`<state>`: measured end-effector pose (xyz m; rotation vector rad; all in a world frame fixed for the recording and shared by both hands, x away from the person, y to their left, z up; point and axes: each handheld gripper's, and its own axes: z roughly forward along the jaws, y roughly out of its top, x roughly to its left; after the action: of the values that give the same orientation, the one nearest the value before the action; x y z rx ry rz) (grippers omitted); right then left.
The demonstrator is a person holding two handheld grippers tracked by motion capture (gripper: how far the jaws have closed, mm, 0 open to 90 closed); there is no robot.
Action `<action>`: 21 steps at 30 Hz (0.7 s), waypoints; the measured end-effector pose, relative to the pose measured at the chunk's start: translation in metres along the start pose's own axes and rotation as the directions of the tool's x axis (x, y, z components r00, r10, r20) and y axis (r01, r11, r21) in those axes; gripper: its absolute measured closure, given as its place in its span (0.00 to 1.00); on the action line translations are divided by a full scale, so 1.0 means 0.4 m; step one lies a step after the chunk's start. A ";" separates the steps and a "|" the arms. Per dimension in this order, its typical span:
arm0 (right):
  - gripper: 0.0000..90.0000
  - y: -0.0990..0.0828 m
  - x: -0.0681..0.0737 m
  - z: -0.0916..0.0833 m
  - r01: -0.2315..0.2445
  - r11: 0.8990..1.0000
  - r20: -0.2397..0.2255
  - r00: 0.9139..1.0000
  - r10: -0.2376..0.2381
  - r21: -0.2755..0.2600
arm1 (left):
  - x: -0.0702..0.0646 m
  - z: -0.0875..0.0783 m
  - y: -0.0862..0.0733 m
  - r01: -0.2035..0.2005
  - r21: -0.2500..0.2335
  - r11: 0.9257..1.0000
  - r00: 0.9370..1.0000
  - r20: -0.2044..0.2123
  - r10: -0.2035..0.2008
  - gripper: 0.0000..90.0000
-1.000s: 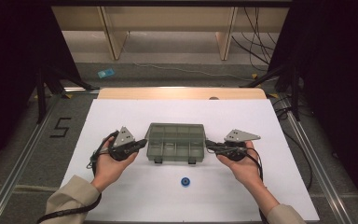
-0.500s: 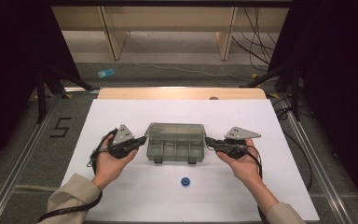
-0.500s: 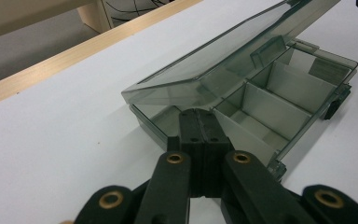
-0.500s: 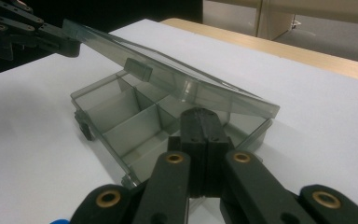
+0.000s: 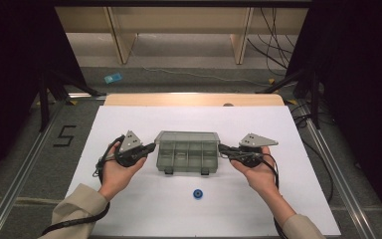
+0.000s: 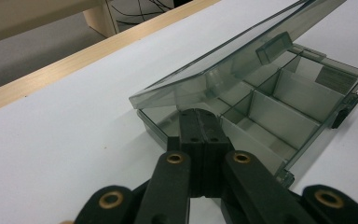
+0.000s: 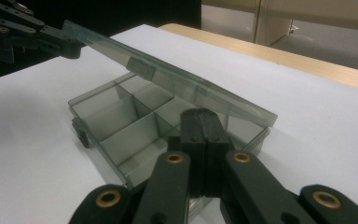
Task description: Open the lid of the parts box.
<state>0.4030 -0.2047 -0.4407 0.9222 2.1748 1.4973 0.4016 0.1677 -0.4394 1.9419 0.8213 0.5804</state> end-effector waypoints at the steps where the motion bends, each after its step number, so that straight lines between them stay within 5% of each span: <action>1: 1.00 0.001 0.000 0.000 0.002 1.000 0.000 1.000 -0.002 0.000 | 0.000 0.000 0.000 0.002 -0.002 1.000 1.000 -0.001 -0.002 1.00; 3: 0.99 0.002 0.002 -0.002 -0.003 1.000 -0.006 1.000 0.003 0.010 | 0.000 0.000 0.002 0.004 -0.004 1.000 1.000 -0.004 -0.004 1.00; 5: 0.97 0.005 0.003 -0.005 0.027 0.999 0.019 0.999 -0.027 0.035 | 0.001 0.000 0.003 0.002 -0.004 1.000 1.000 0.000 -0.002 1.00; 6: 0.93 0.009 0.008 -0.008 0.065 0.994 0.041 0.997 -0.069 0.091 | 0.000 0.000 0.003 0.002 -0.004 1.000 1.000 0.000 -0.002 1.00; 10: 0.83 0.012 0.015 -0.008 0.118 0.984 0.085 0.988 -0.130 0.131 | 0.001 0.000 0.002 -0.001 0.002 1.000 1.000 -0.001 0.001 1.00; 21: 0.61 0.012 0.024 0.005 0.173 0.983 0.153 0.971 -0.181 0.068 | 0.006 0.005 -0.004 -0.027 0.011 1.000 0.999 -0.029 0.028 0.97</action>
<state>0.3989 -0.1956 -0.4362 0.8108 2.1297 1.2436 0.4041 0.1688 -0.4417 1.9611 0.8188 0.6236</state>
